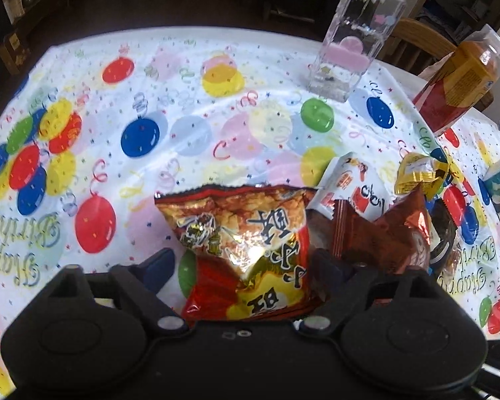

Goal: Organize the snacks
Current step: 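Grasp the red-yellow chip bag with the left tool while the right tool grasps the white packet, then carry the chip bag with the left tool while the right tool carries the white packet into the box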

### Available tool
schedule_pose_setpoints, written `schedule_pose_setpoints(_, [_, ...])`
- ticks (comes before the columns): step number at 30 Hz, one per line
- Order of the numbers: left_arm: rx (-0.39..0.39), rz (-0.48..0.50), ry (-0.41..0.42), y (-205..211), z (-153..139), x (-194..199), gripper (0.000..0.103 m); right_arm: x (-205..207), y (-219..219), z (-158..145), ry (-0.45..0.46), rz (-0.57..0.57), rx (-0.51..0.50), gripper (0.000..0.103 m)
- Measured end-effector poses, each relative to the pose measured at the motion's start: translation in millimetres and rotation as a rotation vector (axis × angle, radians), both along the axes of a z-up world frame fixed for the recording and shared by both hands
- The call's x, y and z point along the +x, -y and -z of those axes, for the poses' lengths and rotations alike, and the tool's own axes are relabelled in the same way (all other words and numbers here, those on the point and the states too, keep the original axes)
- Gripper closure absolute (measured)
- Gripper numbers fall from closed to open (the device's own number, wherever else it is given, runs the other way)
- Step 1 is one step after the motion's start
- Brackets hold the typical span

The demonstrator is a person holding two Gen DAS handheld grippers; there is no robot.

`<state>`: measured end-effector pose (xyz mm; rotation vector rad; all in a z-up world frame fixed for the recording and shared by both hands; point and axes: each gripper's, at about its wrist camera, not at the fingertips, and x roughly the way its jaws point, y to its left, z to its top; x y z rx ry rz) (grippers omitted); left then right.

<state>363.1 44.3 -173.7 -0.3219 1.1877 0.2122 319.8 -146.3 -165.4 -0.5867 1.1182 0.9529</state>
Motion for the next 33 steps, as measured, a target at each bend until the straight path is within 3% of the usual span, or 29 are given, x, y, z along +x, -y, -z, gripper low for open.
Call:
schedule_pose_setpoints(2, [-0.030,-0.008,0.004,-3.1,3.0,-1.0,0.023,-0.5,-0.5,-0.2,0.006,0.000,0.003,0.082])
schedule_pose_setpoints(5, [-0.069,-0.009,0.021,-4.1,2.2,-2.7,0.035,-0.4,0.1,-2.2,0.007,0.011,0.018,0.088])
schedule_pose_setpoints(12, [-0.056,0.000,0.024,-4.8,-2.2,-8.2,0.043,-5.4,-1.6,-8.9,0.041,0.030,0.026,0.097])
schedule_pose_setpoints(20, [-0.043,0.012,0.045,-10.1,-18.5,-24.3,0.044,-16.6,4.4,-25.5,0.065,0.048,0.043,0.097])
schedule_pose_setpoints(33, [-0.059,0.022,0.120,-24.0,-73.5,-72.6,0.044,-29.1,39.8,-88.7,0.106,0.227,0.133,0.097])
